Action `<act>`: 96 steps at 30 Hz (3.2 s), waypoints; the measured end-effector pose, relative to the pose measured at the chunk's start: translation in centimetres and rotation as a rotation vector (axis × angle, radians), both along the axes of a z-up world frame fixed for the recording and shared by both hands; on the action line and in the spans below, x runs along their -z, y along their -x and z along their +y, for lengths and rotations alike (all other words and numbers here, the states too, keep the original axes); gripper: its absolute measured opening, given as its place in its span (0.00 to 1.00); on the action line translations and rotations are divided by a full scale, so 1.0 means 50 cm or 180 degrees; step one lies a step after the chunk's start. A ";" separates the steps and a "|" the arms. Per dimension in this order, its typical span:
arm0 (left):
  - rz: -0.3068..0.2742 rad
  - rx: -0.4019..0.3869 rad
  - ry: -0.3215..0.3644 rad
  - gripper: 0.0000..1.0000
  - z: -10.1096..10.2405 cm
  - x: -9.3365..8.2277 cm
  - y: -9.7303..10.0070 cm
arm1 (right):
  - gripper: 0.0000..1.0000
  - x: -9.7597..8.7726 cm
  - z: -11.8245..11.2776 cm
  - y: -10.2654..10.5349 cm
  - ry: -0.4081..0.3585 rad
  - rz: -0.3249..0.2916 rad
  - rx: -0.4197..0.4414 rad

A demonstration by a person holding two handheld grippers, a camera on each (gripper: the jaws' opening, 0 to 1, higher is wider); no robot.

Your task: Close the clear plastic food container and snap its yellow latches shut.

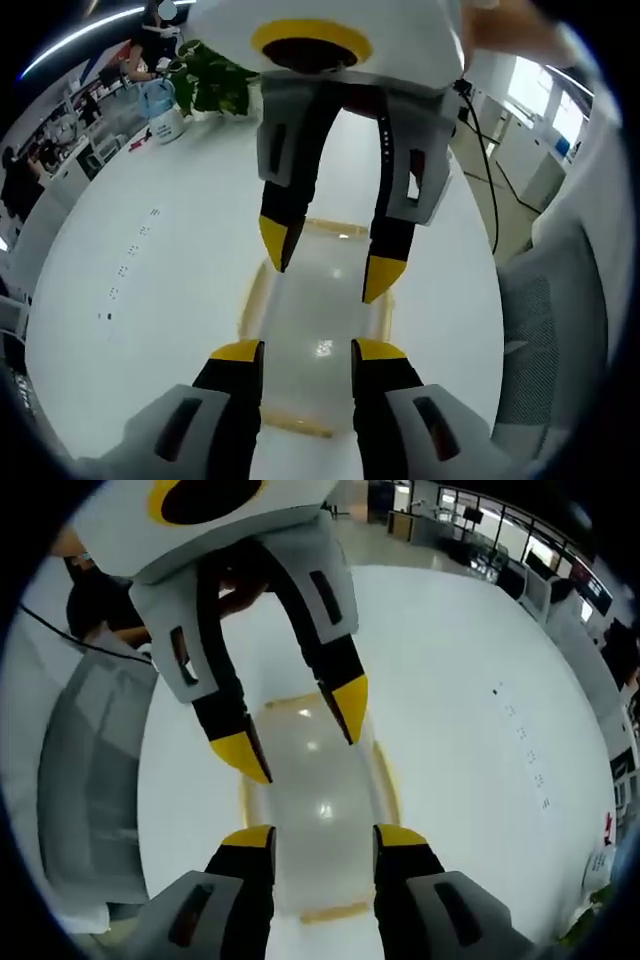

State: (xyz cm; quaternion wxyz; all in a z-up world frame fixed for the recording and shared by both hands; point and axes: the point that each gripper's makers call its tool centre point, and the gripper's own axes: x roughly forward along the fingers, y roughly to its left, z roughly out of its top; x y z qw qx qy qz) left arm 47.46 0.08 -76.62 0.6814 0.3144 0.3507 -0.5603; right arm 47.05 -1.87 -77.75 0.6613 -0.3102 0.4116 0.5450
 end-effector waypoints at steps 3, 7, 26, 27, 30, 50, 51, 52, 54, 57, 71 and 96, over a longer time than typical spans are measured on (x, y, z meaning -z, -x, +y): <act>-0.0007 0.0034 0.0012 0.35 -0.003 0.000 0.001 | 0.38 -0.002 0.007 -0.001 -0.0049 0.0003 -0.0011; -0.0002 0.0024 0.0013 0.35 -0.004 0.004 0.000 | 0.38 0.000 0.009 -0.002 -0.0049 -0.0008 -0.0039; 0.0019 -0.0006 0.0022 0.35 -0.013 0.018 0.009 | 0.38 0.006 0.005 -0.016 -0.0066 -0.0017 -0.0079; 0.0024 -0.0016 0.0032 0.35 -0.013 0.018 0.009 | 0.38 0.006 0.005 -0.016 -0.0072 -0.0012 -0.0076; 0.0045 -0.0040 0.0051 0.35 -0.014 0.019 0.013 | 0.38 0.007 0.006 -0.020 -0.0072 -0.0021 -0.0074; 0.0092 -0.0078 0.0108 0.37 -0.016 0.019 0.043 | 0.40 0.011 0.014 -0.053 -0.0127 0.0001 -0.0035; 0.0075 -0.0073 0.0102 0.37 -0.015 0.019 0.045 | 0.40 0.010 0.016 -0.055 -0.0144 0.0007 -0.0029; 0.0059 -0.0071 0.0103 0.37 -0.014 0.019 0.045 | 0.41 0.010 0.017 -0.057 -0.0151 0.0016 -0.0022; 0.0050 -0.0096 0.0141 0.37 -0.017 0.017 0.045 | 0.41 0.012 0.018 -0.058 -0.0140 0.0014 -0.0037; 0.0061 -0.0143 0.0161 0.37 -0.017 0.019 0.046 | 0.42 0.018 0.020 -0.057 -0.0123 0.0034 -0.0070; -0.0141 0.0068 0.0048 0.43 -0.023 0.038 0.067 | 0.44 0.027 0.031 -0.061 -0.0163 0.0211 -0.0102; -0.0681 0.0325 -0.0285 0.41 -0.023 0.054 0.064 | 0.43 0.037 0.037 -0.056 -0.0060 0.0473 -0.0359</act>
